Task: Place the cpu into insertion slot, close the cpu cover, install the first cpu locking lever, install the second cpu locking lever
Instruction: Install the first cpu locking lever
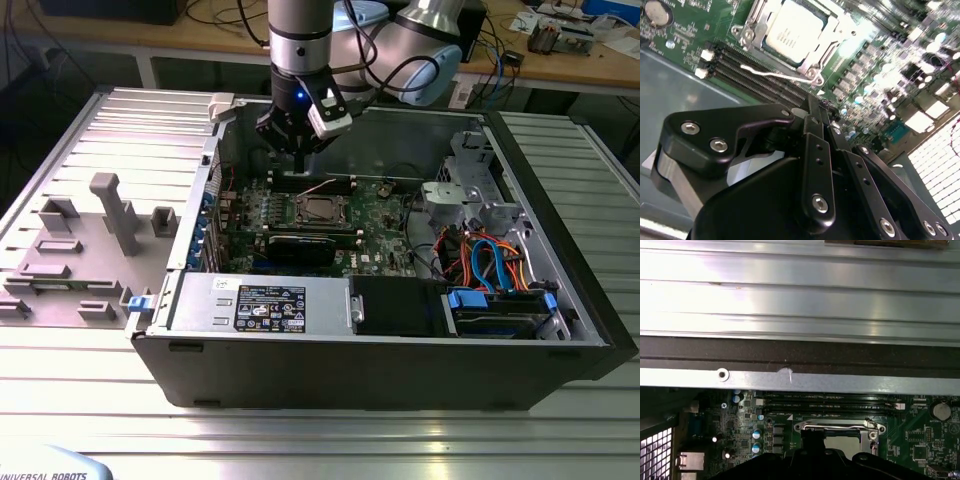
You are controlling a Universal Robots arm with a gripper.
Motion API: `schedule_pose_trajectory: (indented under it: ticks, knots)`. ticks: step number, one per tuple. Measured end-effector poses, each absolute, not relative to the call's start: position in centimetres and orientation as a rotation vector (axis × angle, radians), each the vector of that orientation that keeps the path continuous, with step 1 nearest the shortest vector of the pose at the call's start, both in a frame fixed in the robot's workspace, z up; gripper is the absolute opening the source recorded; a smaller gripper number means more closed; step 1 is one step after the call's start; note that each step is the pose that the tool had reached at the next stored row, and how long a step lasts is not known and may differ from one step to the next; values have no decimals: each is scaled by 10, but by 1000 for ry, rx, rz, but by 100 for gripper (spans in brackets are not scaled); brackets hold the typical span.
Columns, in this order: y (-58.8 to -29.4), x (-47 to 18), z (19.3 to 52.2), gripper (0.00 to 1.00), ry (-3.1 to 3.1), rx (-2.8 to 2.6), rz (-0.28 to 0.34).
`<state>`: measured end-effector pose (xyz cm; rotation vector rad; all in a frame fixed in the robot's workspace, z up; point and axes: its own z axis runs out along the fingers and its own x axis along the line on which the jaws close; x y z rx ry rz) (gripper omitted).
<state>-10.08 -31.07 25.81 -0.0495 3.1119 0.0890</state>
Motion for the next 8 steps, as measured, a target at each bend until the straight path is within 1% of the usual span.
schedule_pose_trajectory:
  ticks: [8]
  knots:
    - [-311, -99, 255, 11, 3110, -49, 117]
